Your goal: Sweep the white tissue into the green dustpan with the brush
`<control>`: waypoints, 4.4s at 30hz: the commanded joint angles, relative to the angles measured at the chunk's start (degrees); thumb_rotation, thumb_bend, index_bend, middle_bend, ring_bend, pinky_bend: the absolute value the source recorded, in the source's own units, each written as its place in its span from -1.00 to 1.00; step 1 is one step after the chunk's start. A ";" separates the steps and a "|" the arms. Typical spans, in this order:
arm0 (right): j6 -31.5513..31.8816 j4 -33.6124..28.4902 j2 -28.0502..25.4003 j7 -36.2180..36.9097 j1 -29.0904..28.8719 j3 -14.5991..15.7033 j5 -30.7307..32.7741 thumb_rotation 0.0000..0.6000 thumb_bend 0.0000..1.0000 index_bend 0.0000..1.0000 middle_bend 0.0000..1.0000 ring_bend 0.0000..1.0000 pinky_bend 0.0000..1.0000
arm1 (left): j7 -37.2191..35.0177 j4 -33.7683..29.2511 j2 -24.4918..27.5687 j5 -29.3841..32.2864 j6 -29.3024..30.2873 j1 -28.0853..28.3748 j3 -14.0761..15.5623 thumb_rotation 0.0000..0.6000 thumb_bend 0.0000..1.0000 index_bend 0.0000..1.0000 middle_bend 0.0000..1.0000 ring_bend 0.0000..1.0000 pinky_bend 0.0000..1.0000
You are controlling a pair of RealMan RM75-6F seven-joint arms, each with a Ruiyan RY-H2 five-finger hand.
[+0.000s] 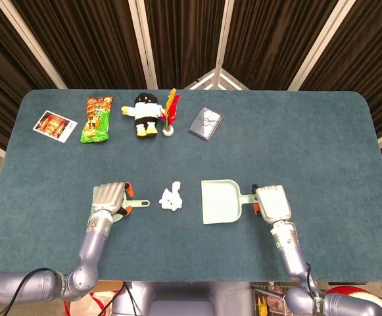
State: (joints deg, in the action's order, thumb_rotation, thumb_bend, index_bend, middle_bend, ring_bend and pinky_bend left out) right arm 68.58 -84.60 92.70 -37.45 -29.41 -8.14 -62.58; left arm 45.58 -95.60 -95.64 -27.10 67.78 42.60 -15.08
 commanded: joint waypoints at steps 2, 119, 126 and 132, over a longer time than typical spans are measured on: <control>0.00 -0.06 -0.13 0.19 0.09 -0.01 0.07 1.00 -0.13 0.29 0.77 0.84 0.74 | -0.10 0.98 -0.74 0.51 0.04 0.57 0.19 1.00 -0.18 -0.10 0.96 0.94 1.00; 0.91 0.87 2.93 -7.89 -2.67 0.28 1.68 1.00 -0.10 0.29 0.77 0.84 0.74 | -24.55 7.88 -12.31 -13.80 -3.71 11.06 -10.89 1.00 0.11 0.60 1.00 1.00 1.00; 0.88 0.73 2.39 -7.23 -2.53 0.35 1.29 1.00 -0.10 0.29 0.77 0.84 0.74 | -25.04 11.84 -16.84 -15.28 -2.49 13.03 -11.14 1.00 0.08 0.59 1.00 1.00 1.00; 0.60 0.64 2.19 -7.06 -2.60 0.40 1.23 1.00 -0.10 0.29 0.77 0.84 0.74 | -27.41 14.74 -21.05 -18.29 -1.41 15.29 -13.12 1.00 0.05 0.59 1.00 1.00 1.00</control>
State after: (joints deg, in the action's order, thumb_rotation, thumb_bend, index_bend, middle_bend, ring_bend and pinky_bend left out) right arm 69.17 -83.95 94.89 -44.51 -32.02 -7.75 -61.34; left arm 18.88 -81.74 -115.65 -44.49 65.98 57.13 -27.54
